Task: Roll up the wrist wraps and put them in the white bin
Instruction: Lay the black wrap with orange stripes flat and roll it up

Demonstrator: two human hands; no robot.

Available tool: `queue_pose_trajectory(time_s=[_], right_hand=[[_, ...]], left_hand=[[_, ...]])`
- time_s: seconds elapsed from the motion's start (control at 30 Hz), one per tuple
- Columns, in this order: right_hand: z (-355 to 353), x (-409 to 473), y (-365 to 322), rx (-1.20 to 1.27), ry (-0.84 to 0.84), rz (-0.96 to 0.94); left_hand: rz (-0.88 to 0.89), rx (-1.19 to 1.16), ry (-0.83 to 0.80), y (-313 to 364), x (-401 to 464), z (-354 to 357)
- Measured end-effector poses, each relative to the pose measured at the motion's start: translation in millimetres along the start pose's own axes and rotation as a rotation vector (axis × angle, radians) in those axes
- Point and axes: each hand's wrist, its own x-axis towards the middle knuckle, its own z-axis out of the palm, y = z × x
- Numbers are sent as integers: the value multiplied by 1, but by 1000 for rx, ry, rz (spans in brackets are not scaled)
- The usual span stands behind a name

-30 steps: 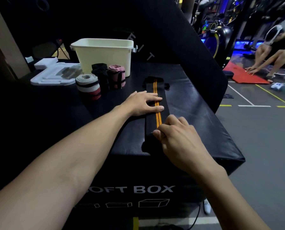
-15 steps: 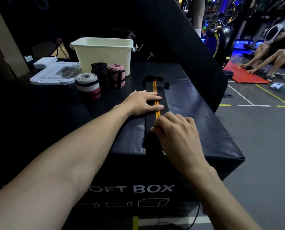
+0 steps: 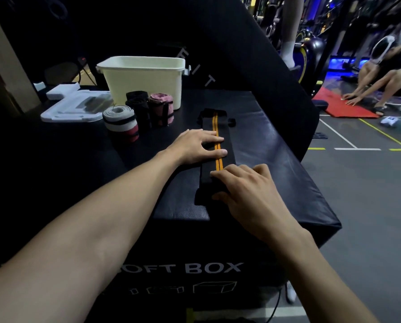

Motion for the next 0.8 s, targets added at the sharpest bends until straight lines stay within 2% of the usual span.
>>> queue_pose_trajectory(time_s=[0.2, 0.33, 0.5, 0.63, 0.8], right_hand=[[-25, 2, -10, 19, -158, -67], [-35, 4, -16, 48, -244, -9], [-30, 9, -18, 121, -280, 105], [-27, 11, -18, 105, -284, 148], [-24, 13, -10, 195, -275, 172]], left_hand=[[32, -68, 43, -2, -1, 1], [38, -125, 37, -6, 1, 4], [25, -146, 60, -8, 2, 5], [36, -128, 55, -7, 1, 4], [32, -117, 59, -6, -1, 2]])
